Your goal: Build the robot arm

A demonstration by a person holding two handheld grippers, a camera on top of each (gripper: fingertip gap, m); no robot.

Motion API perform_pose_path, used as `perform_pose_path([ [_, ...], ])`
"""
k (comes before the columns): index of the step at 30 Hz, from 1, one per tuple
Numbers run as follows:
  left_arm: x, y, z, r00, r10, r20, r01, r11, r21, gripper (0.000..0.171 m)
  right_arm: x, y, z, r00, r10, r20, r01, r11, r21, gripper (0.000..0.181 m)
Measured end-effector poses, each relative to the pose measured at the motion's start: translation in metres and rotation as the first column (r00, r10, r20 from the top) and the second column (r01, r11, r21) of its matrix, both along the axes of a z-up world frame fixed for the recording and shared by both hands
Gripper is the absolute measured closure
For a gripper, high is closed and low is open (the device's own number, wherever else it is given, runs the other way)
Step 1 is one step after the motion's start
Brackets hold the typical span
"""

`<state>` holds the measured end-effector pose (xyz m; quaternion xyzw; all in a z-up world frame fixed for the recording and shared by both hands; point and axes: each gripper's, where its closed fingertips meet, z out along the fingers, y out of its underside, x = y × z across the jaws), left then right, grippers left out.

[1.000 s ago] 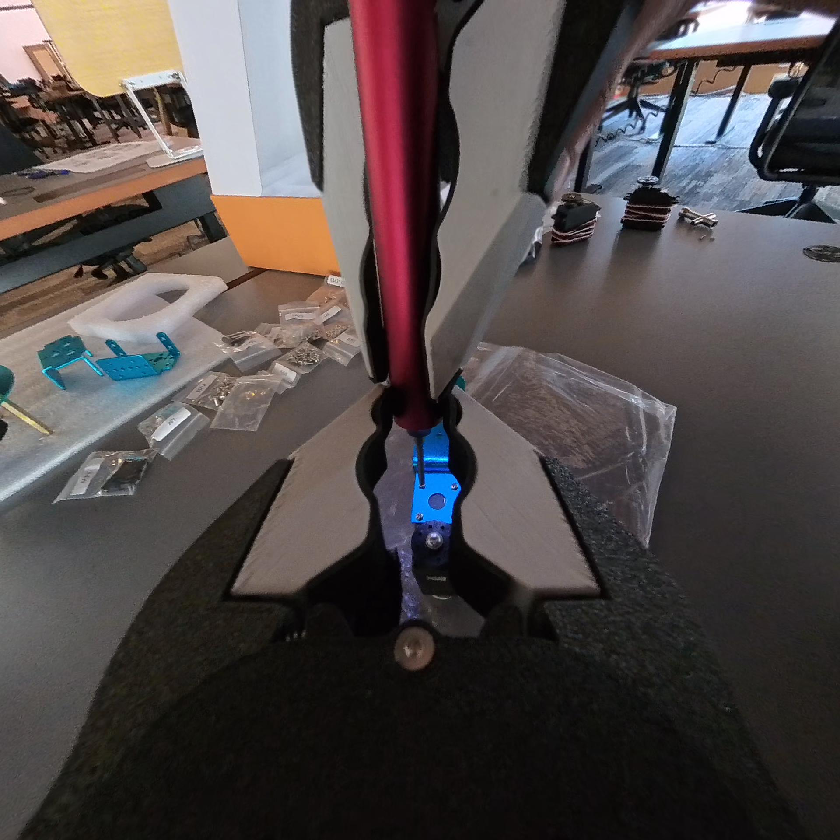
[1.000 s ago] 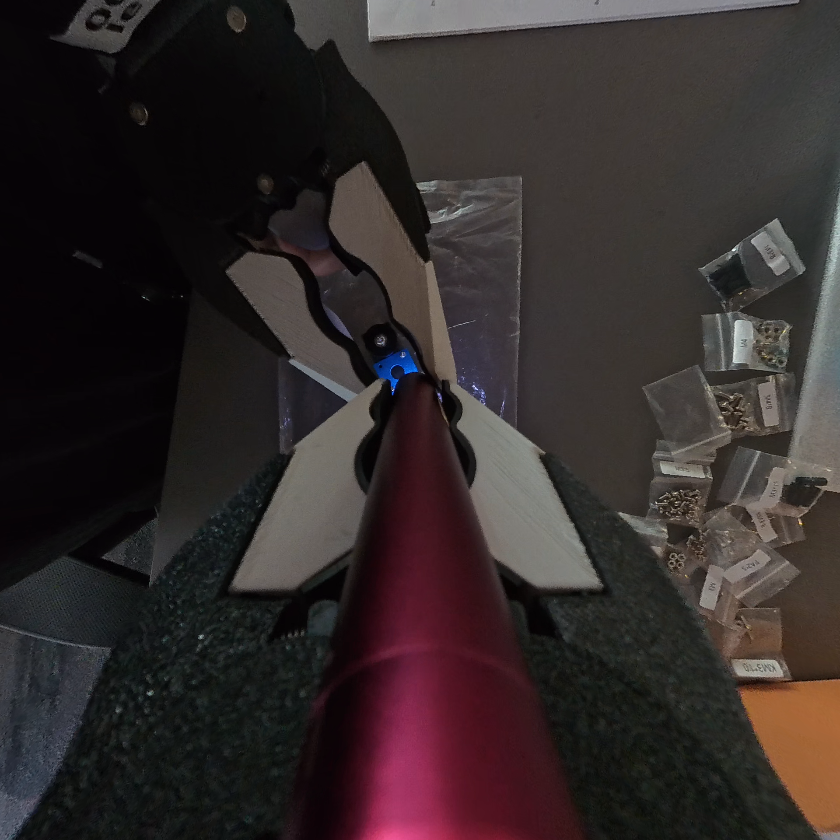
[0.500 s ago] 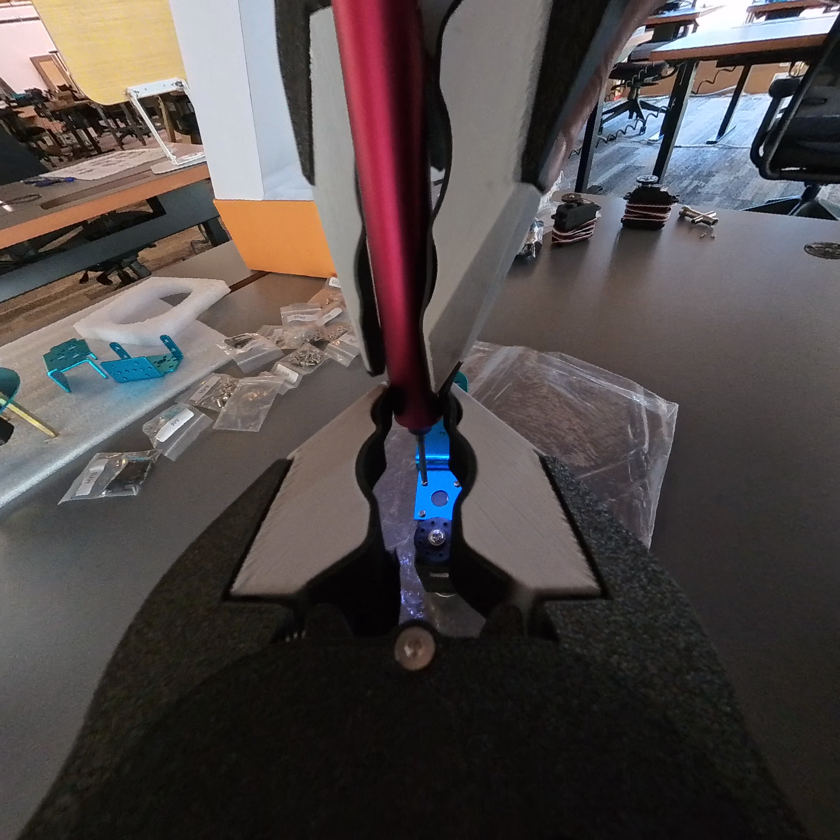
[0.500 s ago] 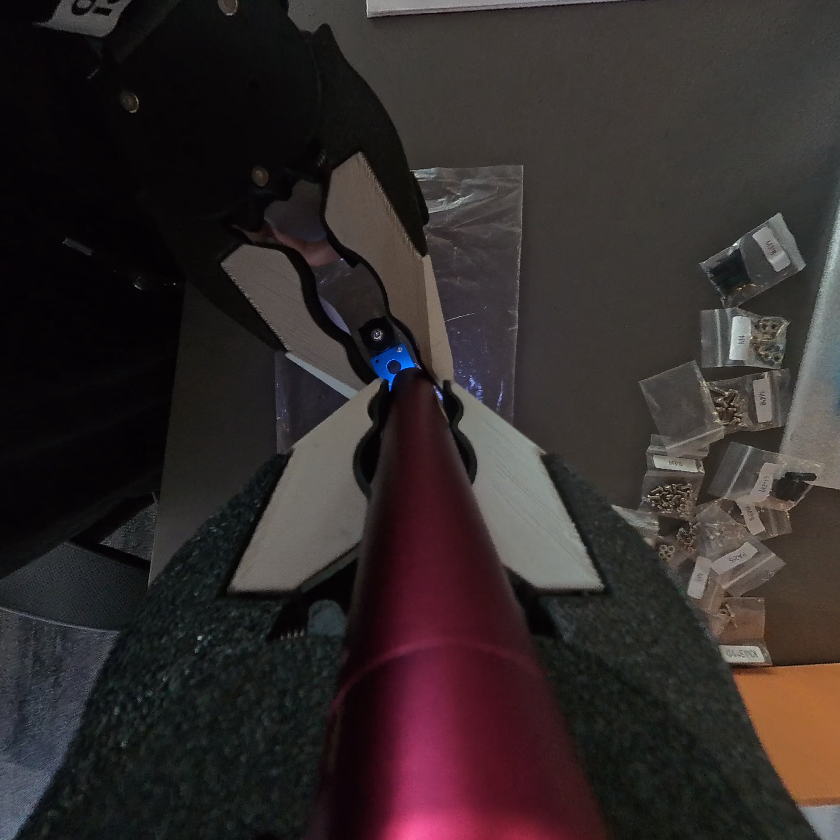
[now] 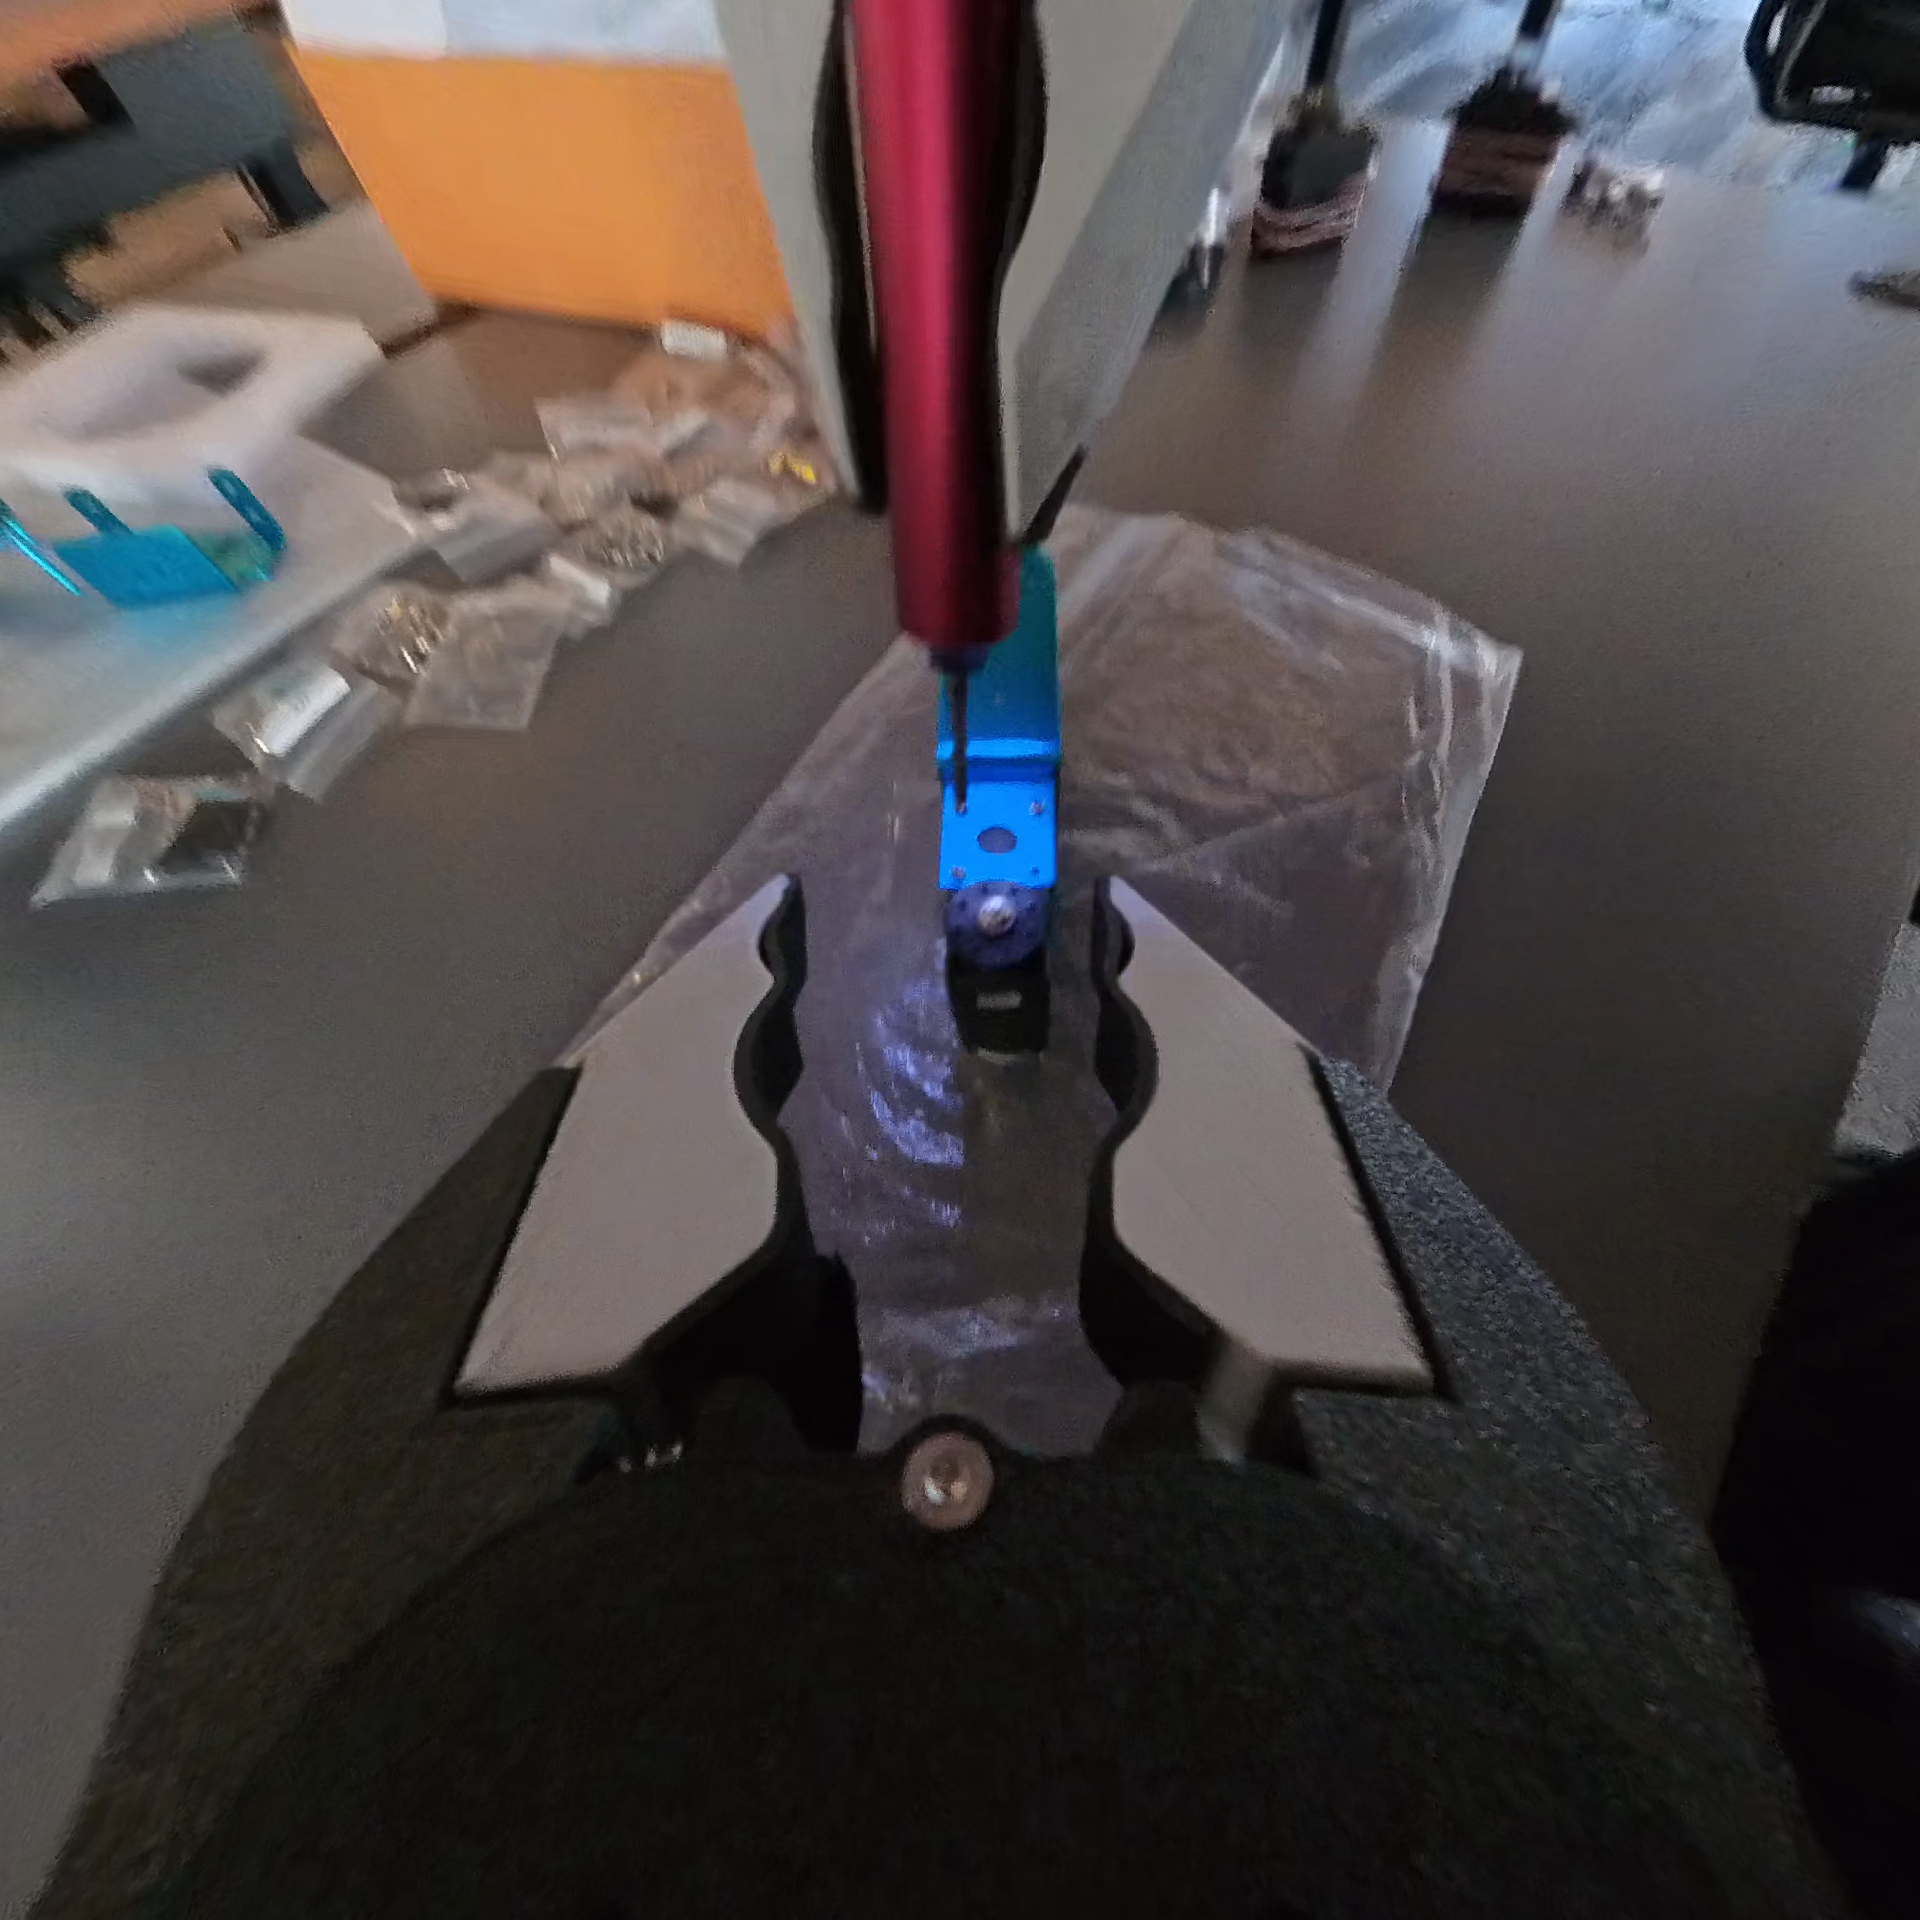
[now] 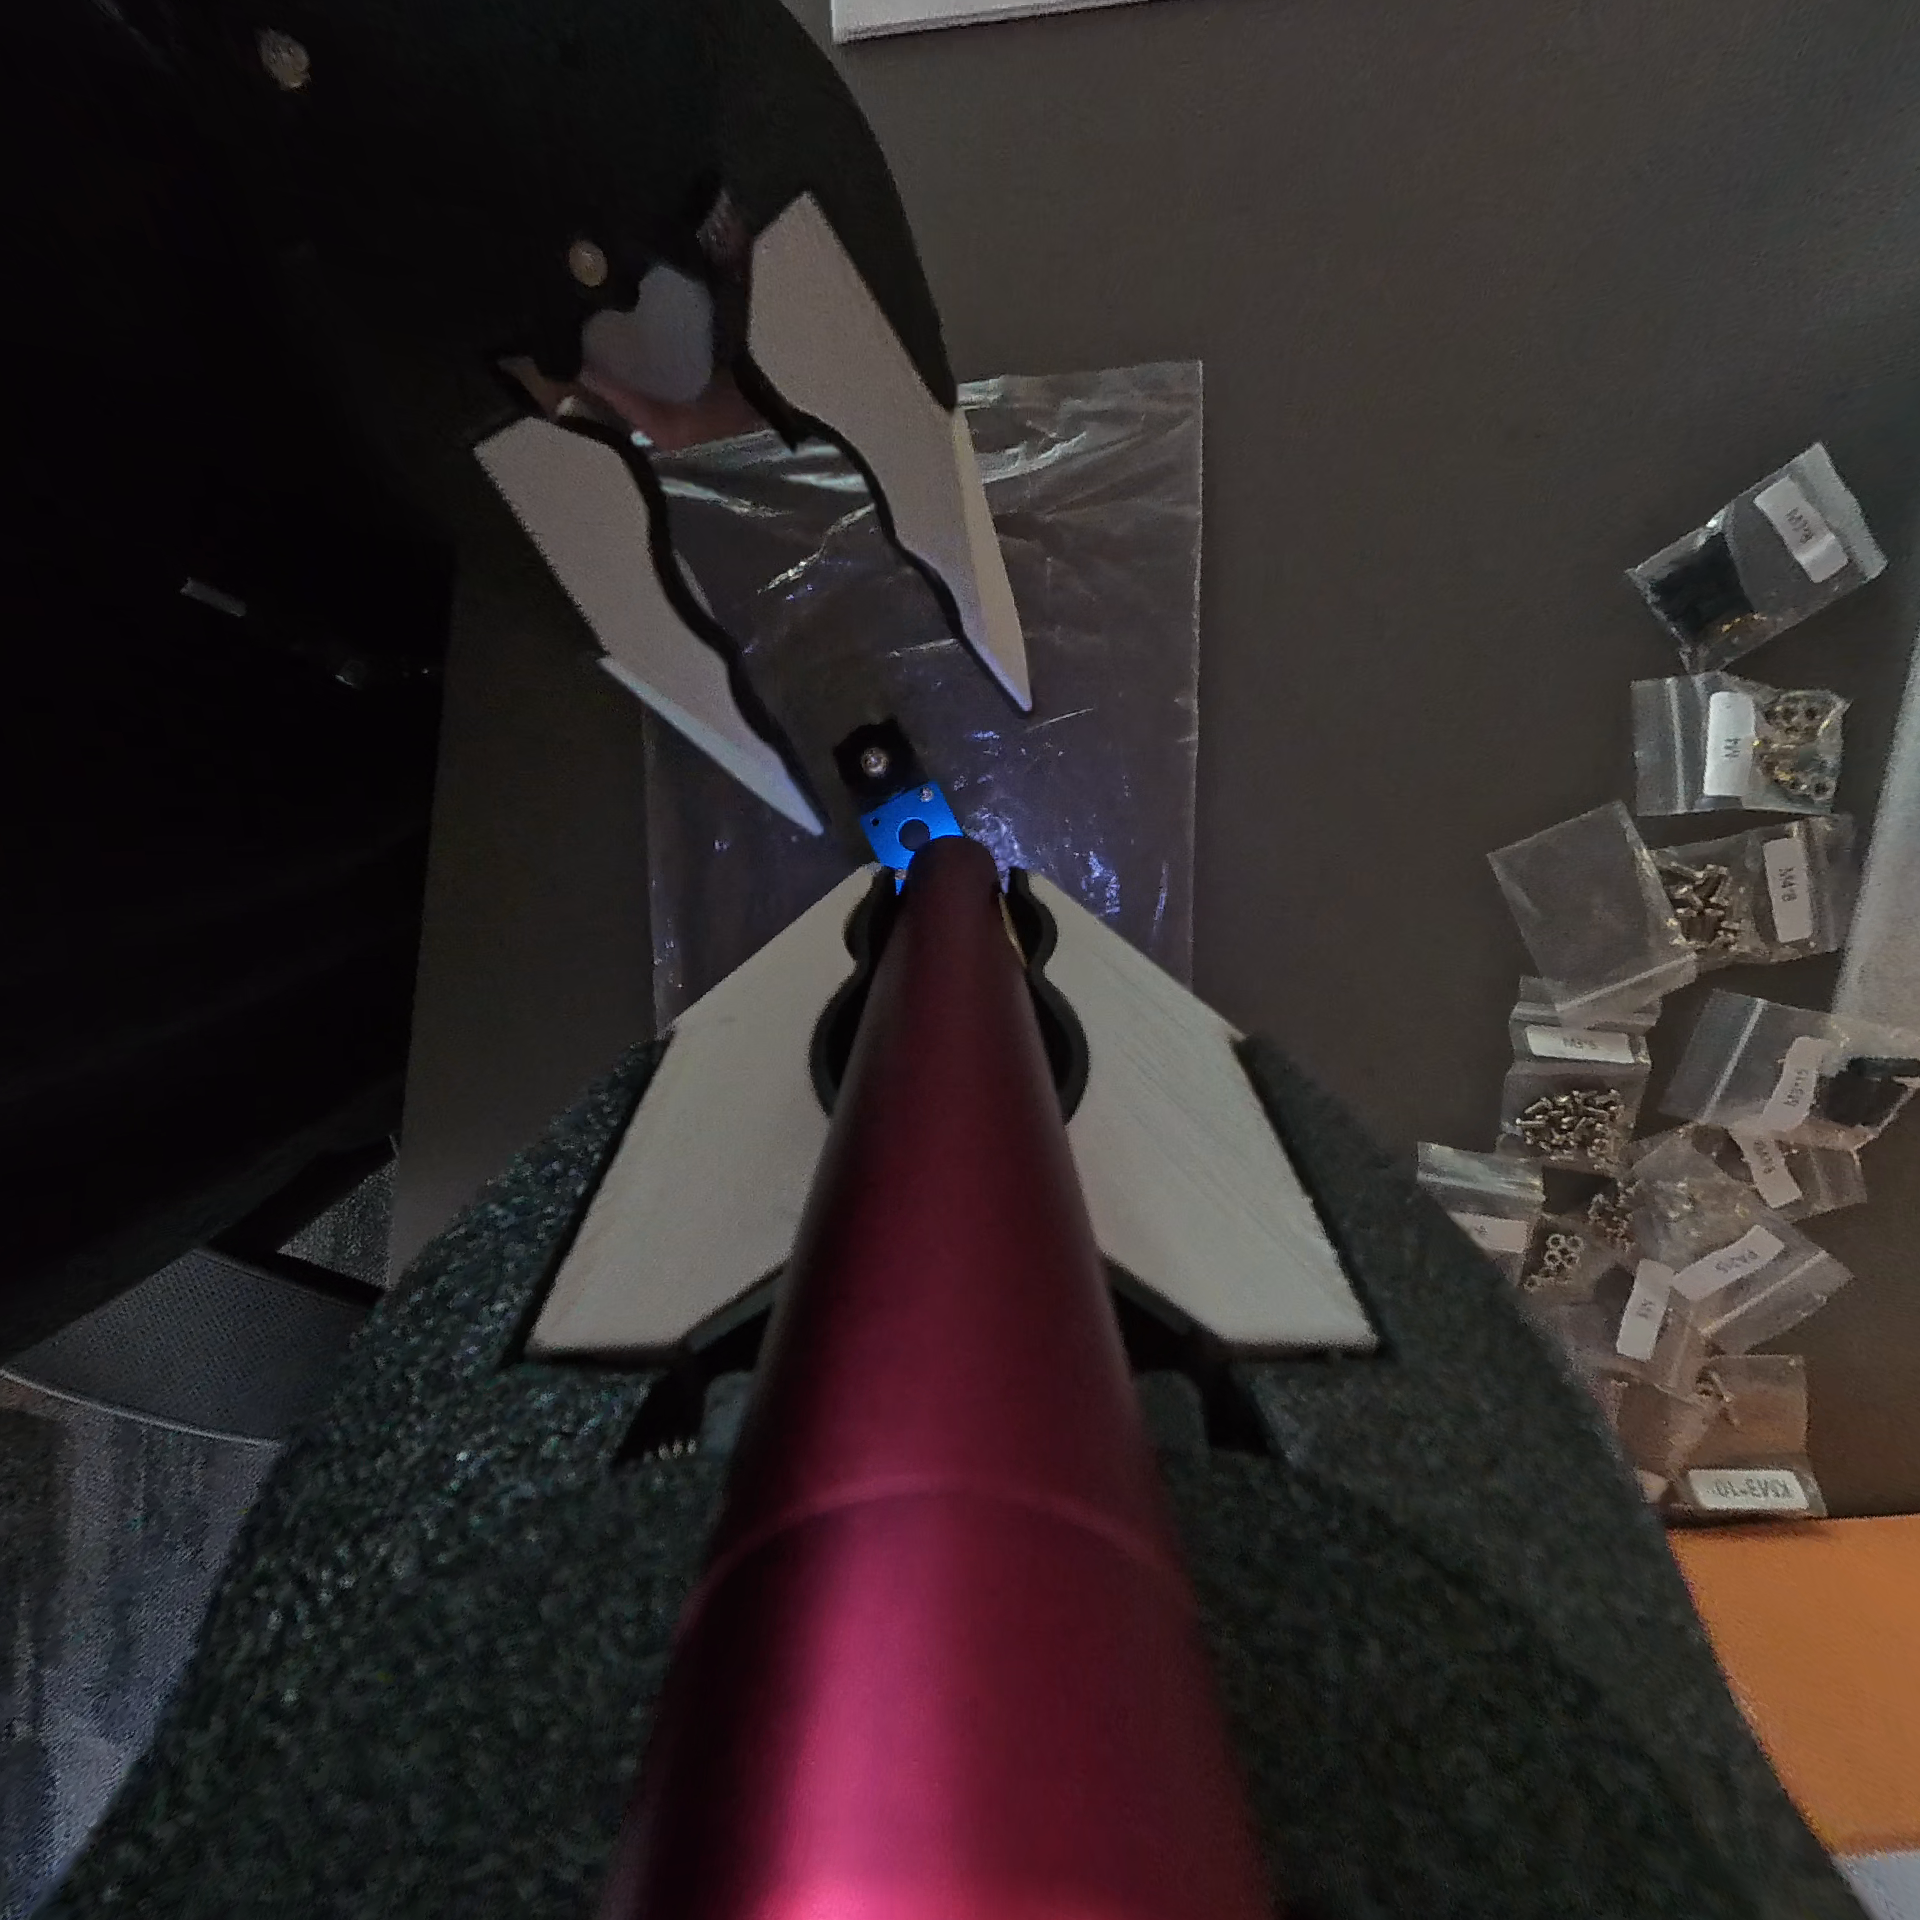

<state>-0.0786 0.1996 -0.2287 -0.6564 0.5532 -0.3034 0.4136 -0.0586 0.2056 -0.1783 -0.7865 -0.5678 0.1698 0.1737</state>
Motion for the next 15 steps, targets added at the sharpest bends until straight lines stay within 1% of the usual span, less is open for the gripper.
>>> perform_pose_path([
  [2, -0.002, 0.001, -0.012, 0.999, -0.015, -0.045, 0.014, 1.0, -0.008, 0.129, -0.001, -0.001, 0.0, 1.0, -0.01, 0.018, 0.01, 1.0, 0.017, 0.16],
  [4, 0.002, -0.004, -0.021, 0.995, -0.057, -0.08, 0.056, 0.998, -0.021, 0.139, -0.002, -0.002, 0.0, 0.999, -0.015, 0.044, 0.013, 0.999, 0.033, 0.158],
  [6, 0.007, -0.007, -0.019, 0.994, -0.078, -0.075, 0.078, 0.997, 0.0, 0.15, -0.003, -0.001, 0.0, 0.998, -0.025, 0.052, 0.023, 0.999, 0.038, 0.159],
  [9, 0.009, -0.004, -0.02, 0.993, -0.074, -0.089, 0.076, 0.997, 0.02, 0.148, -0.003, 0.002, 0.0, 0.998, -0.052, 0.039, 0.051, 0.998, 0.02, 0.16],
  [12, 0.008, -0.004, -0.02, 0.993, -0.083, -0.078, 0.083, 0.996, -0.015, 0.149, -0.004, 0.003, 0.0, 0.998, -0.054, 0.025, 0.054, 0.999, 0.009, 0.159],
  [15, 0.009, -0.005, -0.02, 0.993, -0.086, -0.084, 0.088, 0.996, 0.012, 0.149, -0.004, 0.003, 0.0, 0.998, -0.057, 0.036, 0.057, 0.998, -0.003, 0.16],
])
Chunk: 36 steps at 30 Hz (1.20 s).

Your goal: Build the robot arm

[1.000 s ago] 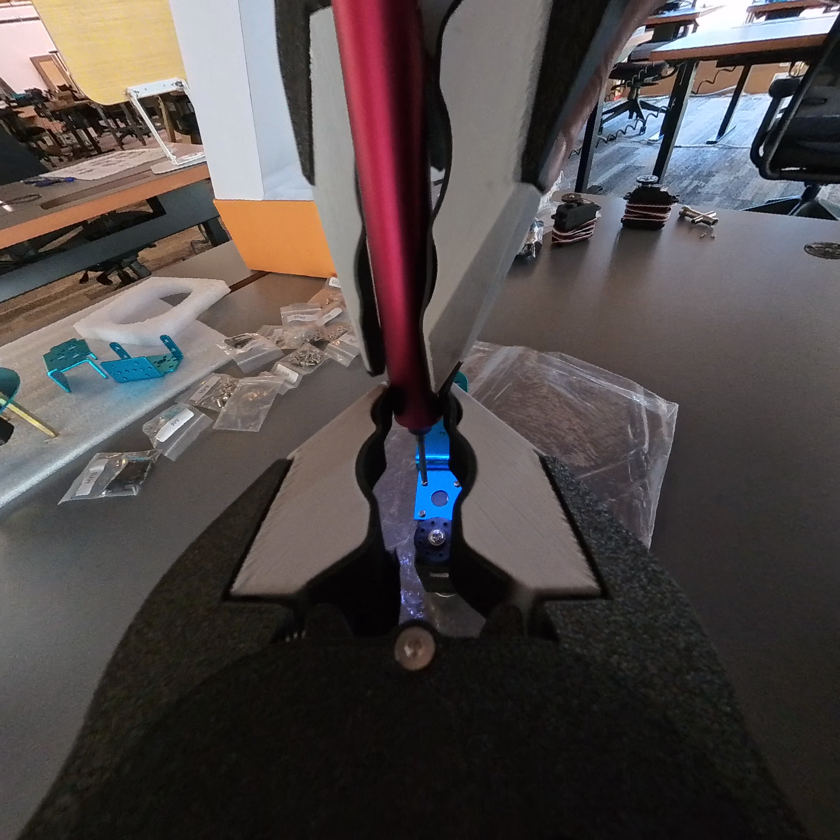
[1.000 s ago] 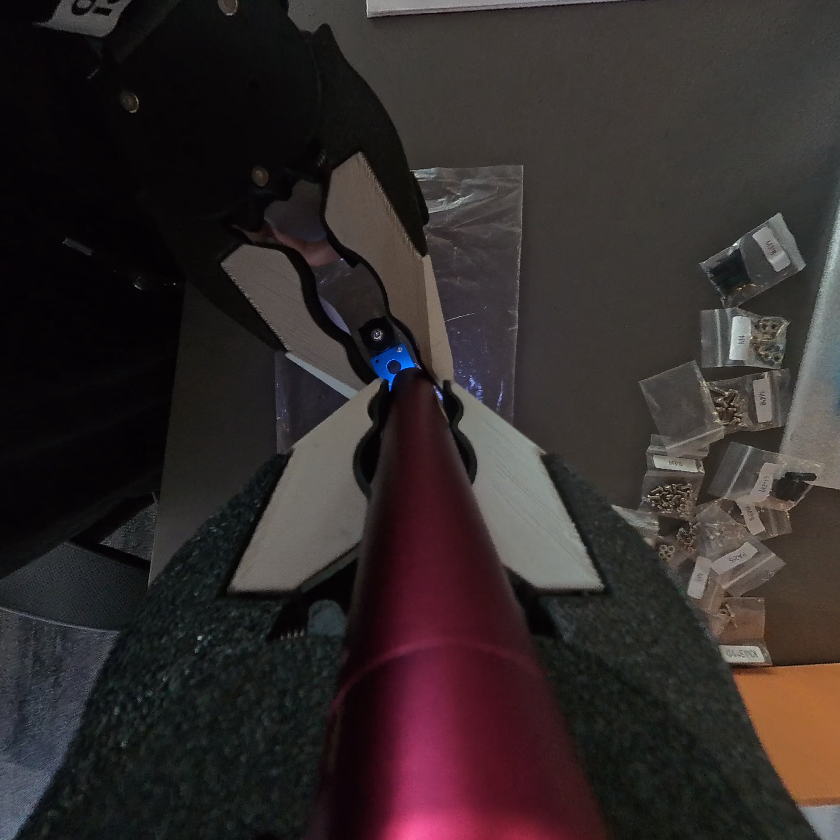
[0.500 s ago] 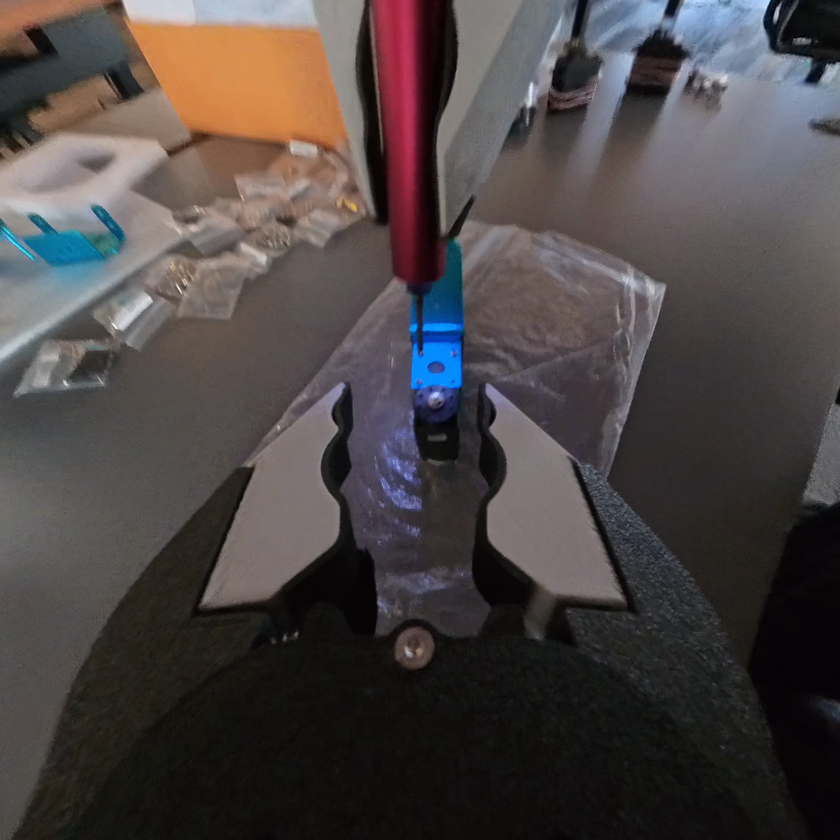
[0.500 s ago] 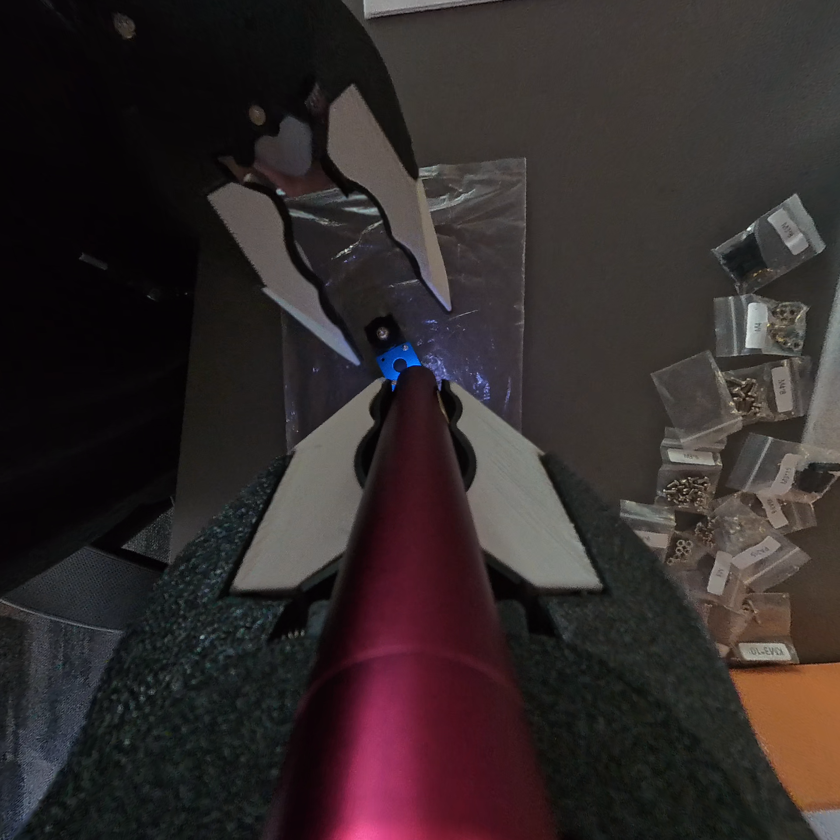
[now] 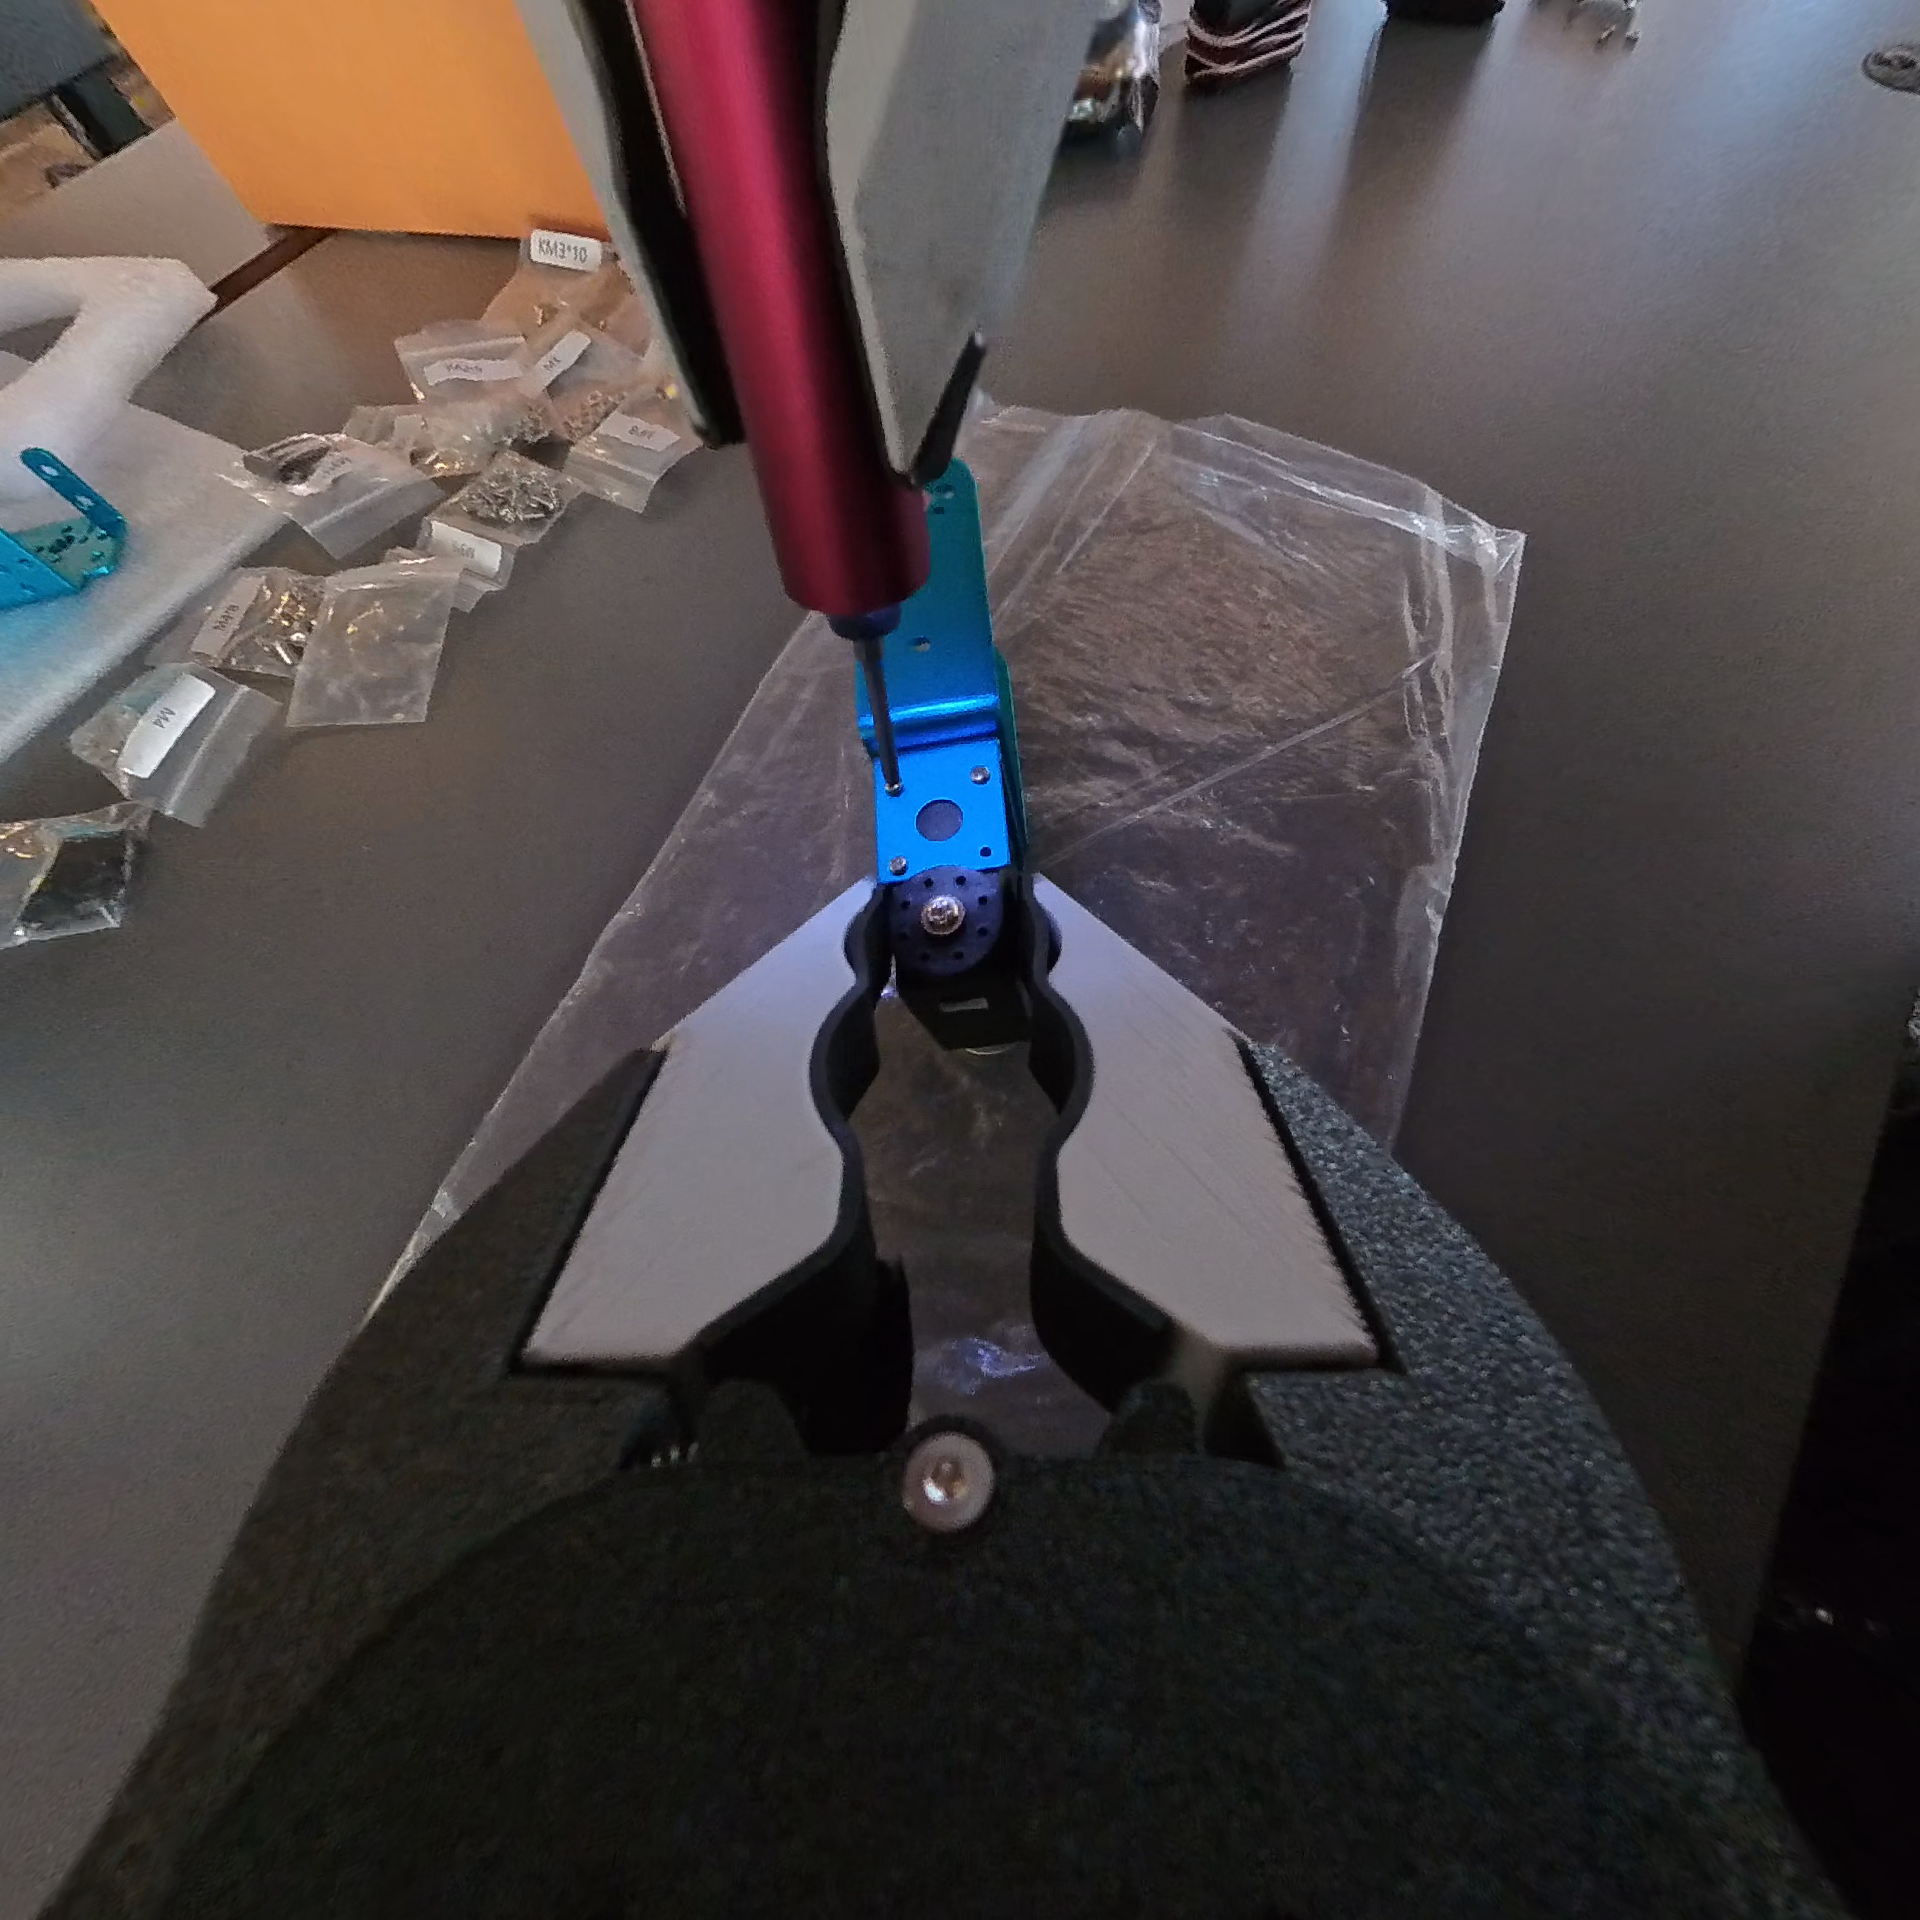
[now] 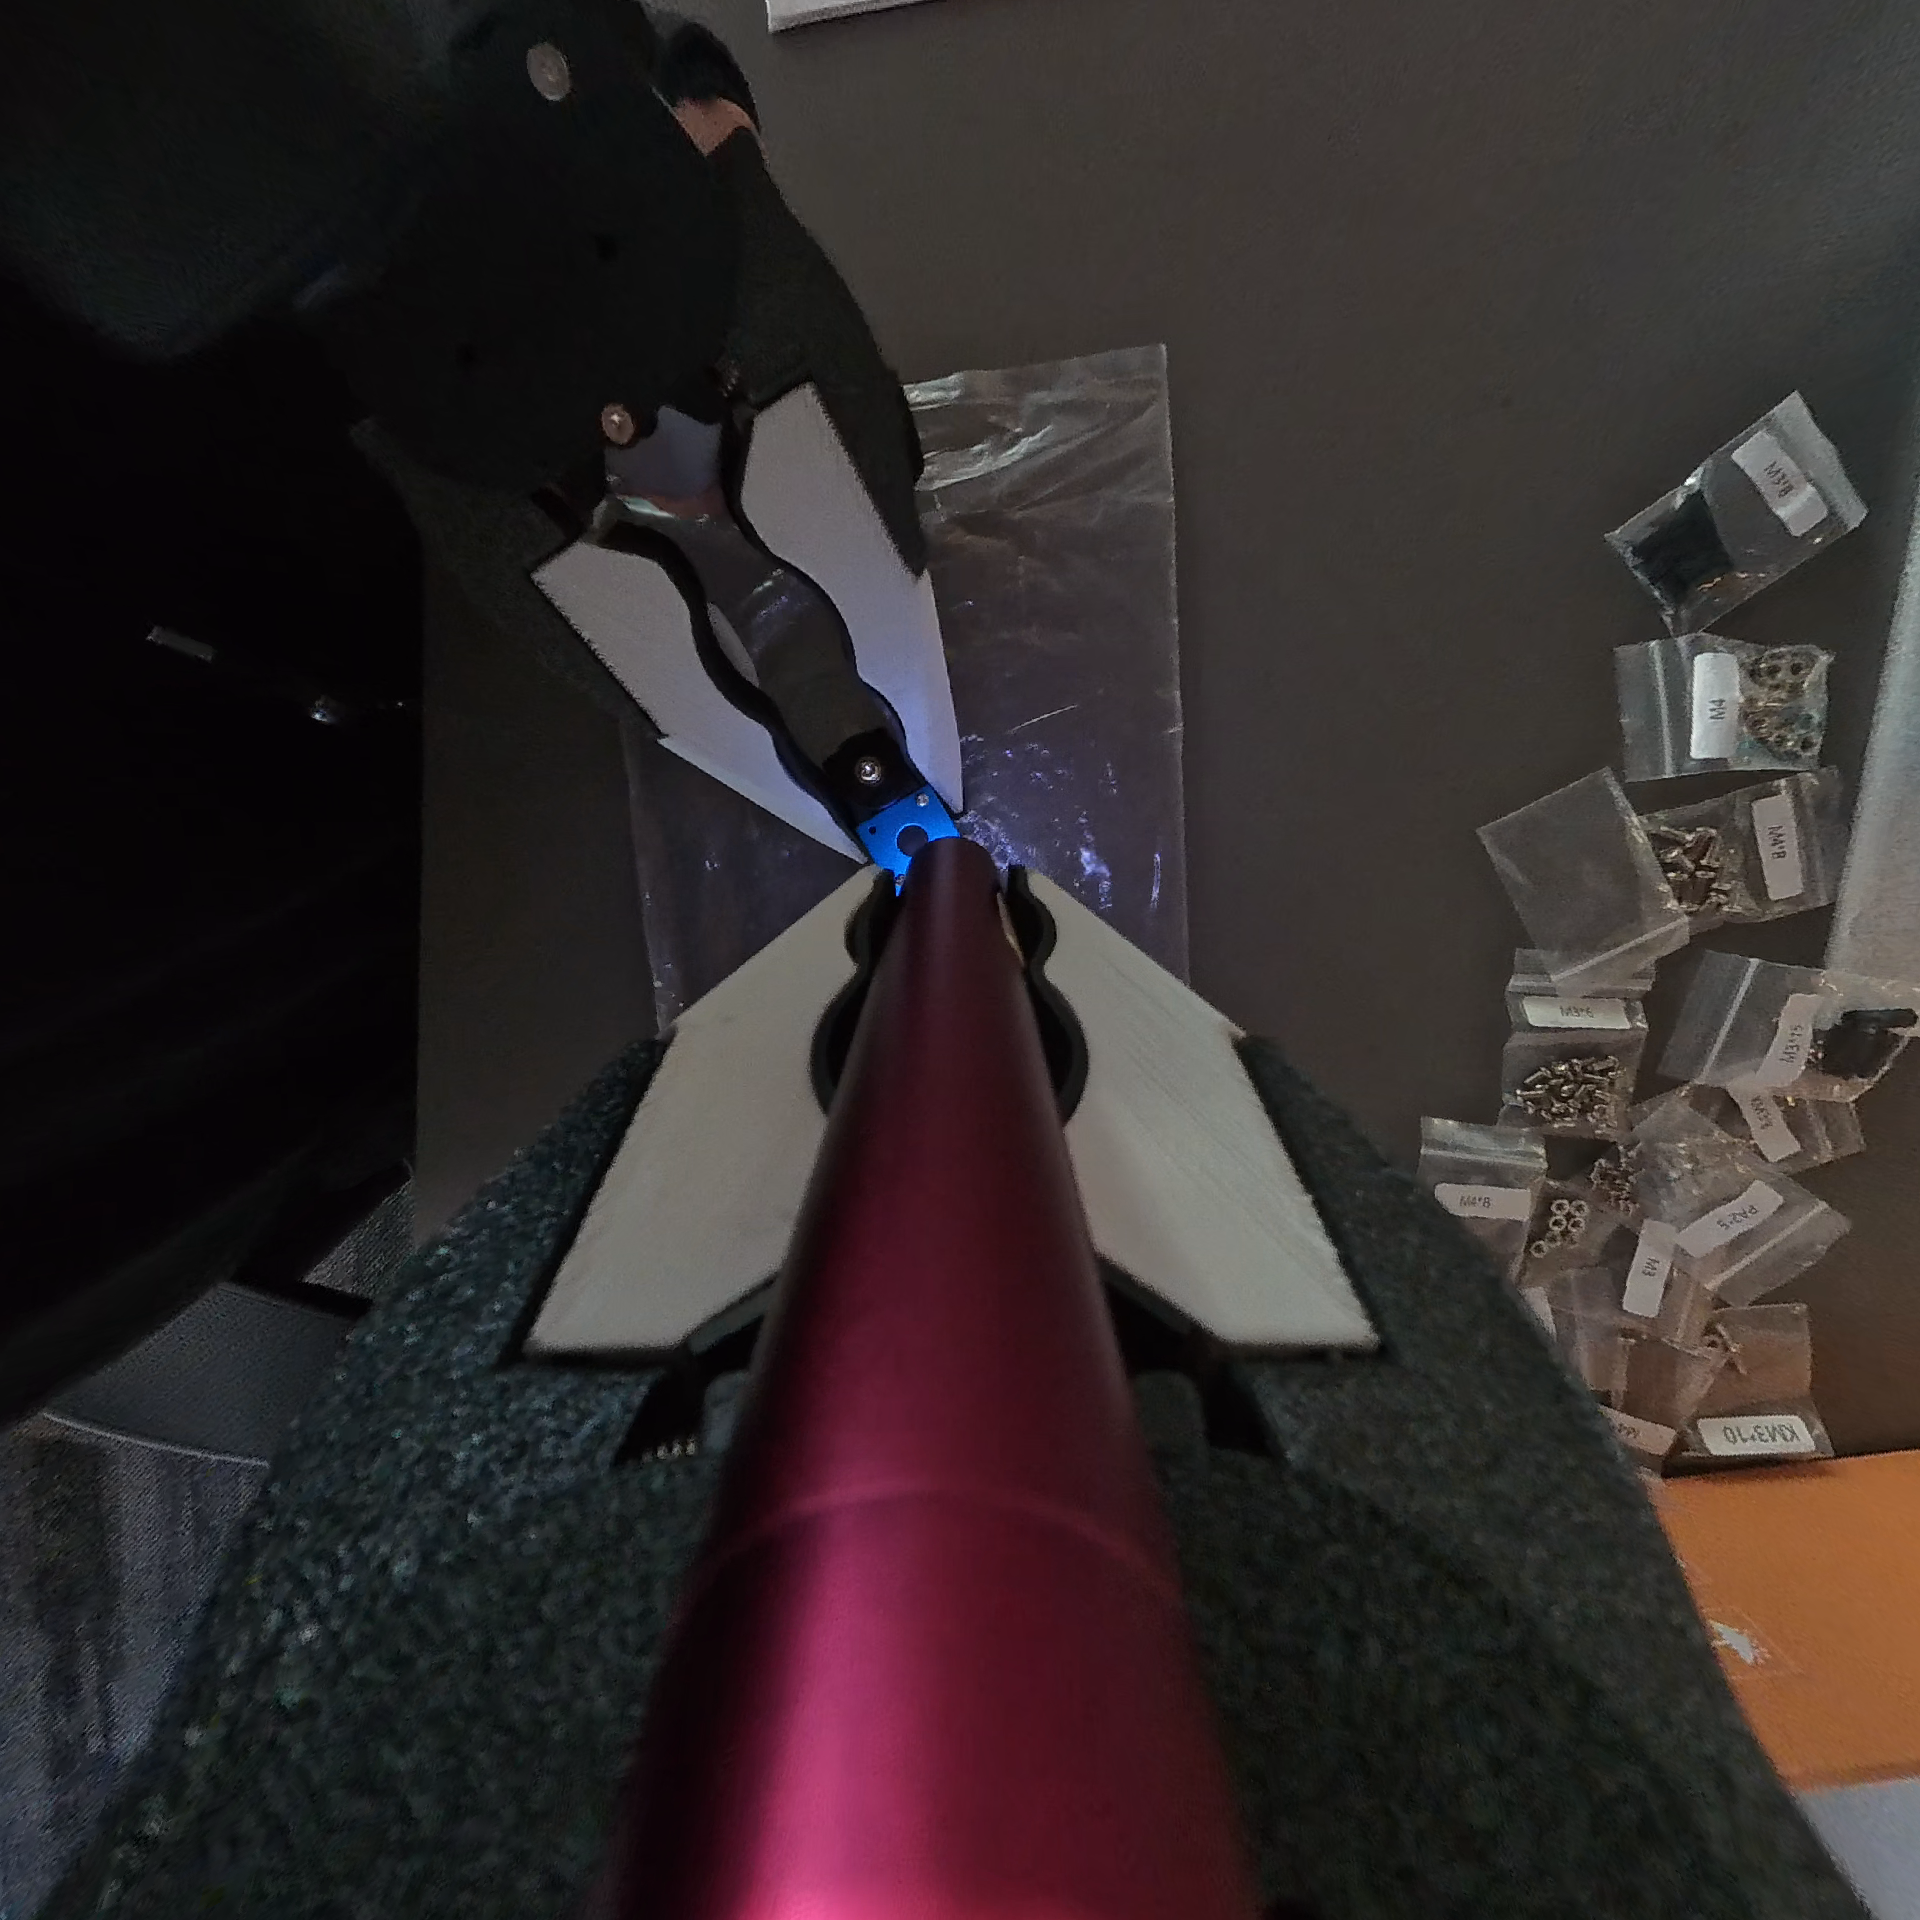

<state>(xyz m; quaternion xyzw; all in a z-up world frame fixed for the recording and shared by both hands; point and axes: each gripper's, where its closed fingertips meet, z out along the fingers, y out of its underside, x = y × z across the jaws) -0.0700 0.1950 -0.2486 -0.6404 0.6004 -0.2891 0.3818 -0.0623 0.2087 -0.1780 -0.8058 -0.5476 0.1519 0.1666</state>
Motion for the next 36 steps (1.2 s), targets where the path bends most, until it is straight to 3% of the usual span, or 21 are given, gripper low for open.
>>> perform_pose_path([
  [36, 0.0023, -0.0034, -0.0006, 1.0, -0.005, 0.002, 0.005, 1.0, 0.025, 0.151, 0.0063, -0.0061, -0.0015, 1.0, 0.003, -0.009, -0.003, 1.0, -0.011, 0.159],
])
